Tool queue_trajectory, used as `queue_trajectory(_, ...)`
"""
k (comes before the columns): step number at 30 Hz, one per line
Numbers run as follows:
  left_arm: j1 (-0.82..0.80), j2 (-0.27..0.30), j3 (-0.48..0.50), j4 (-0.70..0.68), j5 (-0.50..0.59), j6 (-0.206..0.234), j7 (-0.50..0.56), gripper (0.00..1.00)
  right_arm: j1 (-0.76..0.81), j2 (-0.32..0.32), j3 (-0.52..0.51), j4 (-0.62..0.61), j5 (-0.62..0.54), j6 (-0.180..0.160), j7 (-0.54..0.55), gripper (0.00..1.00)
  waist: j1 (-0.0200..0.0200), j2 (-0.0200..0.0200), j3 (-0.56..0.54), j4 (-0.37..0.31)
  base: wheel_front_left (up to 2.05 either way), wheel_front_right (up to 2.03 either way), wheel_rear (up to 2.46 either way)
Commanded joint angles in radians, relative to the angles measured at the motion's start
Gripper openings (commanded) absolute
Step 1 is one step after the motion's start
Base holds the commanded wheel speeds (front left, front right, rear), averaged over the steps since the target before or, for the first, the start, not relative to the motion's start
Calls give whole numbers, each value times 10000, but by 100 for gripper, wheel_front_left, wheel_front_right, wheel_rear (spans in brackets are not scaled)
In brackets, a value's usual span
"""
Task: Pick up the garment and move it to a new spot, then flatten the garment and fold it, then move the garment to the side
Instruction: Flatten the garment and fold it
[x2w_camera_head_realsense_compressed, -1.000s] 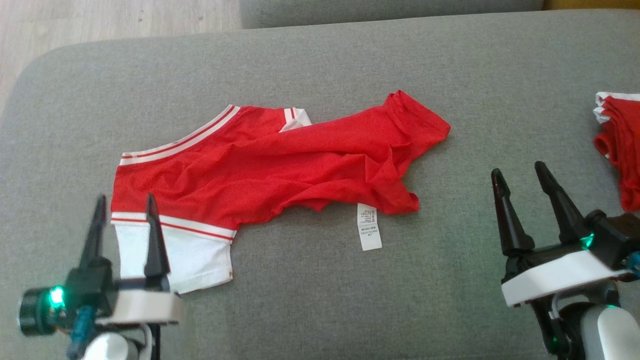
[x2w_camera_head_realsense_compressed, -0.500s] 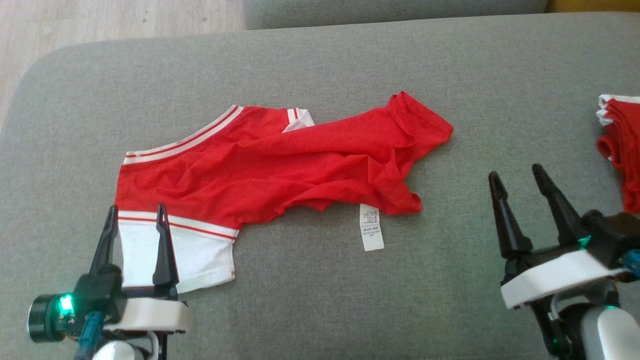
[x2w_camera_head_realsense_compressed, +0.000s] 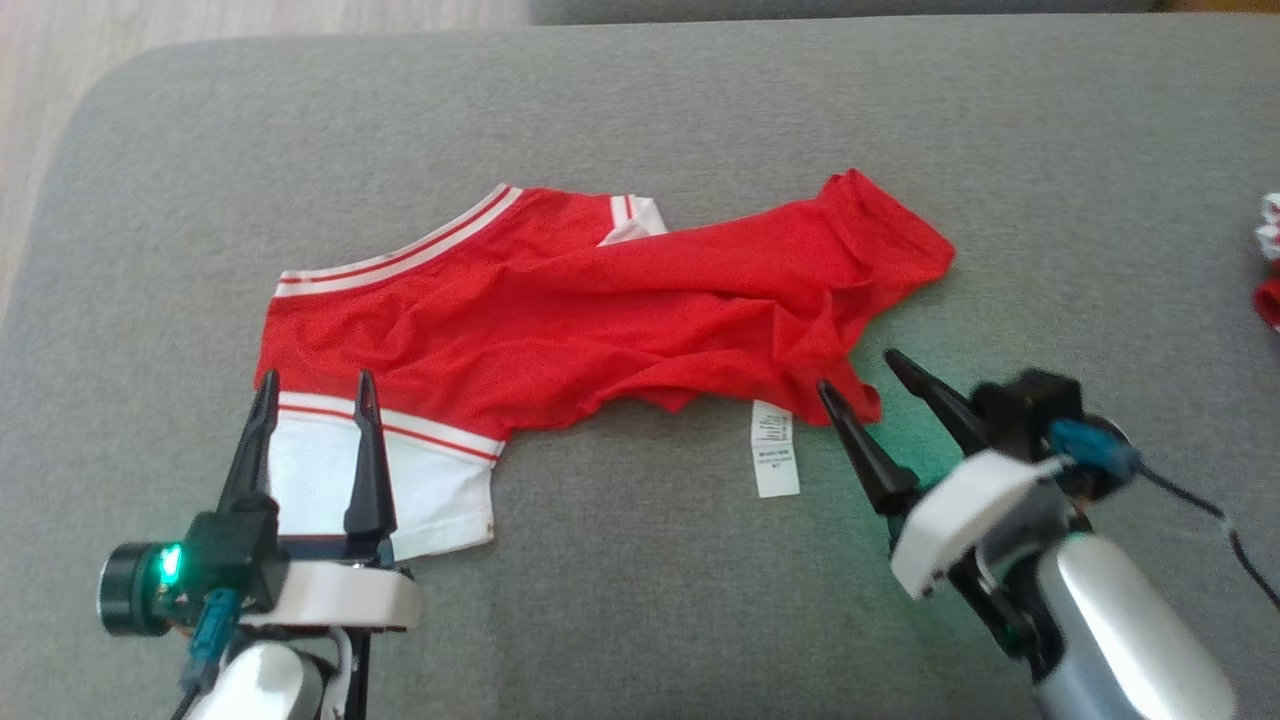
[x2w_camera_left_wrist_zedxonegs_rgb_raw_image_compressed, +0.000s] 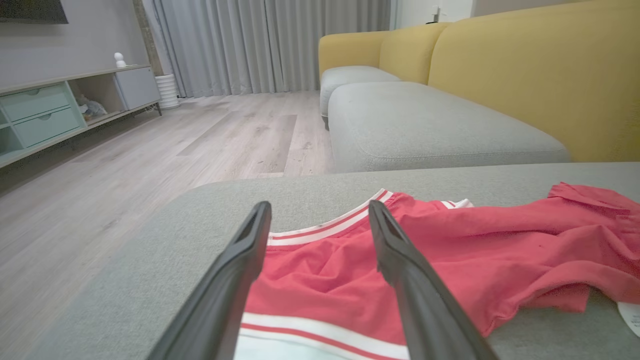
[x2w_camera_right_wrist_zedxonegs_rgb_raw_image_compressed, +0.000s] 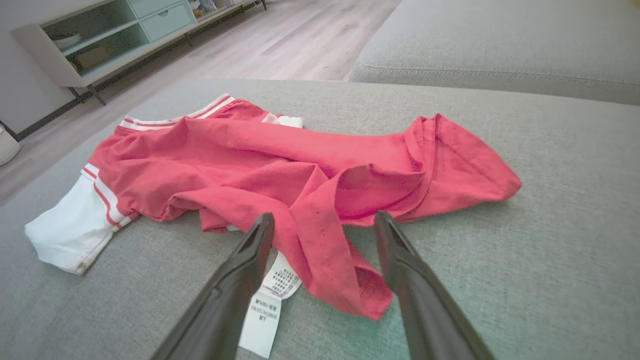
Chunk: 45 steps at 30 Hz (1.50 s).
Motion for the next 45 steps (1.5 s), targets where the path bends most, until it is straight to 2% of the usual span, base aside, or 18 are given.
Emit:
queue_trajectory(1, -435, 105, 299, -159, -87, -50, -112, 100, -382, -160, 308, -17, 118, -7, -98, 100, -1, 0, 48, 121, 0, 0, 0)
queue_trajectory(5, -532, -37, 248, 71, -152, -122, -259, 100, -1040, -295, 821, 905, 352, -7, -223, 100, -1, 0, 59, 300, 0, 0, 0)
queue_trajectory(6, -535, -66, 250, 117, -172, -126, -295, 100, -1153, -329, 917, 1043, 427, -7, -292, 73, -1, 0, 53, 322, 0, 0, 0)
queue_trajectory(7, -529, -84, 259, 166, -194, -135, -336, 100, -1234, -372, 1008, 1151, 515, -7, -329, 0, -1, 0, 46, 340, 0, 0, 0)
queue_trajectory(12, -455, -160, 281, 395, -342, -149, -388, 100, -1319, -689, 1193, 955, 888, -7, -731, 0, -1, 0, -51, 373, 0, 0, 0)
queue_trajectory(19, -384, -153, 338, 419, -407, -135, -500, 100, -658, -1051, 620, -694, 965, -7, -915, 0, -1, 0, -196, 337, 0, 0, 0)
queue_trajectory(26, -319, -95, 339, 342, -414, -94, -530, 100, 383, -1122, -633, -2920, 813, -7, -142, 0, -1, 0, -312, 299, 0, 0, 0)
queue_trajectory(31, -353, -82, 303, 315, -419, -113, -544, 100, 810, -953, -1336, -3672, 847, -7, 532, 0, -1, 0, -301, 364, 0, 0, 0)
queue_trajectory(39, -716, -232, 109, 355, -366, -217, -553, 100, 181, -990, -1517, -2870, 1136, -7, 850, 0, -1, 0, 193, 737, 0, 0, 0)
queue_trajectory(45, -1141, -453, -32, 568, -311, -312, -648, 100, -1238, -1249, -1442, -826, 1713, -7, 609, 0, -1, 0, 820, 1061, 0, 0, 0)
